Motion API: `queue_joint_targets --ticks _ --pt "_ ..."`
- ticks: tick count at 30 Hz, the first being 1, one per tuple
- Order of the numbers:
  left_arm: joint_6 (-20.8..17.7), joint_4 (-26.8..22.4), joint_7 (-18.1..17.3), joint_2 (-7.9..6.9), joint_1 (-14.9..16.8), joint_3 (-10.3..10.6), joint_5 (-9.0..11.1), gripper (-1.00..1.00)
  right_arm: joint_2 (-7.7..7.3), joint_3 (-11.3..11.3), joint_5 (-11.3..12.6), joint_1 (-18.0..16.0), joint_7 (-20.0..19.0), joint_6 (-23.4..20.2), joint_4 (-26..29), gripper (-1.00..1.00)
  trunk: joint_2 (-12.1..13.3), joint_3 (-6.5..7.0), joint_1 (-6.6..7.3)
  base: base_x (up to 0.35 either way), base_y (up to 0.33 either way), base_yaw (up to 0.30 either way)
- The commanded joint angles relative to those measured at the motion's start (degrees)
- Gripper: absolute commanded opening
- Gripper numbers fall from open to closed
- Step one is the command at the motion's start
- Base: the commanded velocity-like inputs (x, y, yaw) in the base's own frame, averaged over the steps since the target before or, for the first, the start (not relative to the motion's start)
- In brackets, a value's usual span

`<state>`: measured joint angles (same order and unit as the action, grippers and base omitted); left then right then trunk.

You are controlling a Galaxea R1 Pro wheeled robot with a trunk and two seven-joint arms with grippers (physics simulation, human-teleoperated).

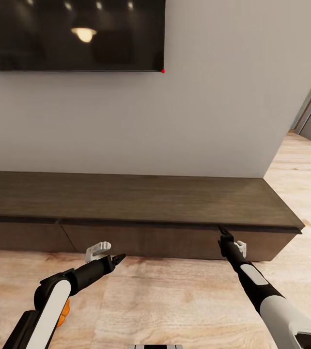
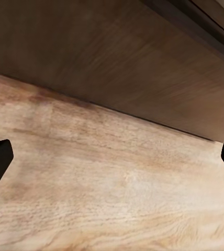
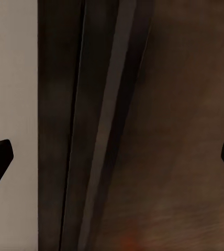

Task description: Place each of the two pumpkins and all three candles from the living room inside a cabinet in the living room (use any cabinet), then make sure every cabinet is closed, and position the cauldron so it is next to a table in the living room.

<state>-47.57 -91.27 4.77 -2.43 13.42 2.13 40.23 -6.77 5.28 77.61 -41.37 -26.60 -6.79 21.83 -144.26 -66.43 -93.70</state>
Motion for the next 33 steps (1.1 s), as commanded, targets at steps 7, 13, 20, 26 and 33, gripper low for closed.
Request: queue_joint_targets --ticks 7,13,20,26,33 --pt "-0.2 -0.1 0.5 -0.03 0.0 0.1 0.6 1.00 0.00 0.3 0.6 0.0 -0.2 -0.6 0.0 1.00 0.0 -0.49 -0.04 0.000 0.000 0.000" --pt "-0.2 -0.1 0.6 -0.03 0.0 0.1 0.6 1.00 0.00 0.3 0.5 0.0 -0.1 -0.6 0.0 1.00 -0.1 -0.93 -0.09 0.000 0.000 0.000" --pt "-0.2 -0.1 0.5 -0.03 0.0 0.1 0.6 1.00 0.00 0.3 0.5 0.0 -0.1 -0.5 0.0 1.00 -0.1 -0.93 -0.09 0.000 0.000 0.000" --pt "-0.2 -0.1 0.5 -0.09 0.0 0.1 0.6 1.00 0.00 0.3 0.5 0.0 -0.1 -0.5 0.0 1.00 -0.1 -0.93 -0.09 0.076 0.000 0.000" --pt "-0.2 -0.1 0.5 -0.08 0.0 0.1 0.6 1.00 0.00 0.3 0.5 0.0 -0.1 -0.5 0.0 1.00 -0.1 -0.93 -0.09 0.011 0.000 0.000"
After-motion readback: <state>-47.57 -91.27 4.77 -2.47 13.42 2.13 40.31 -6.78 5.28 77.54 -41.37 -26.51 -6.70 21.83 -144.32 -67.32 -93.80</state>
